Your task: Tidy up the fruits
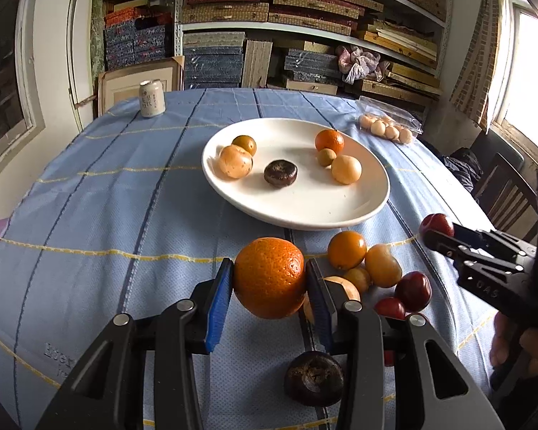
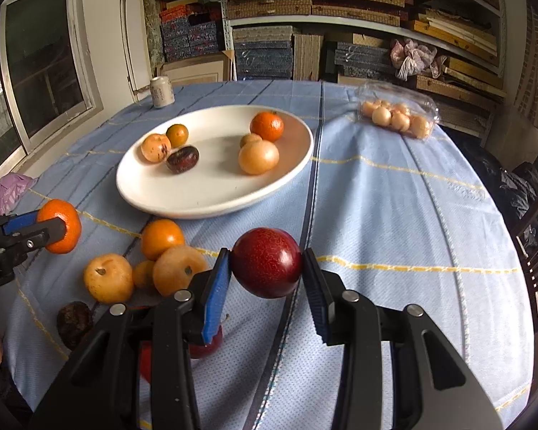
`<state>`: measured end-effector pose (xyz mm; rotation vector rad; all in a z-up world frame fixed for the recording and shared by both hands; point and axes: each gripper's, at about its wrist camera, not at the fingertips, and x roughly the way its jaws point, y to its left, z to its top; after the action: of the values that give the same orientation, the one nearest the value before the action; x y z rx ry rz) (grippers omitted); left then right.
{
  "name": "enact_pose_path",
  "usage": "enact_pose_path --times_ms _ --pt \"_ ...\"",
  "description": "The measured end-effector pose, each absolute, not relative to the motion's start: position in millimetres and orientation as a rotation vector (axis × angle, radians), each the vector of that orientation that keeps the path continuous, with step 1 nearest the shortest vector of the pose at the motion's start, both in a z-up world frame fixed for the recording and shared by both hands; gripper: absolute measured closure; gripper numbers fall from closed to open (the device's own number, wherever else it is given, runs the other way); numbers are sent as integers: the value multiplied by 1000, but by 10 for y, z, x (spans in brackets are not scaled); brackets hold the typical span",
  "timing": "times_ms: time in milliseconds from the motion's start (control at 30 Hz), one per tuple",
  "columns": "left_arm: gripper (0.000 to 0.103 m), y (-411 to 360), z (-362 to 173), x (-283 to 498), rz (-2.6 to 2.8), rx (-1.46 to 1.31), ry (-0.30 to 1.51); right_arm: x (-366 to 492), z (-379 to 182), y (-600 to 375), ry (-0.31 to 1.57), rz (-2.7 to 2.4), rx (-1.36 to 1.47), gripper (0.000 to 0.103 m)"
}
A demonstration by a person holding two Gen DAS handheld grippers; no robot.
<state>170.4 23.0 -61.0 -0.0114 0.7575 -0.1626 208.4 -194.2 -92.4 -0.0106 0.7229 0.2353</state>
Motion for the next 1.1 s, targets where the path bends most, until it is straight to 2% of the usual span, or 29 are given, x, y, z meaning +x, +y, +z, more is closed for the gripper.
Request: enact_pose_path --times_ms 600,1100 --pt "62 183 -121 1922 -122 19 657 2132 -198 -1699 609 269 -67 64" --pt "63 70 -126 2444 -99 43 649 2718 -156 -1605 631 266 -70 64"
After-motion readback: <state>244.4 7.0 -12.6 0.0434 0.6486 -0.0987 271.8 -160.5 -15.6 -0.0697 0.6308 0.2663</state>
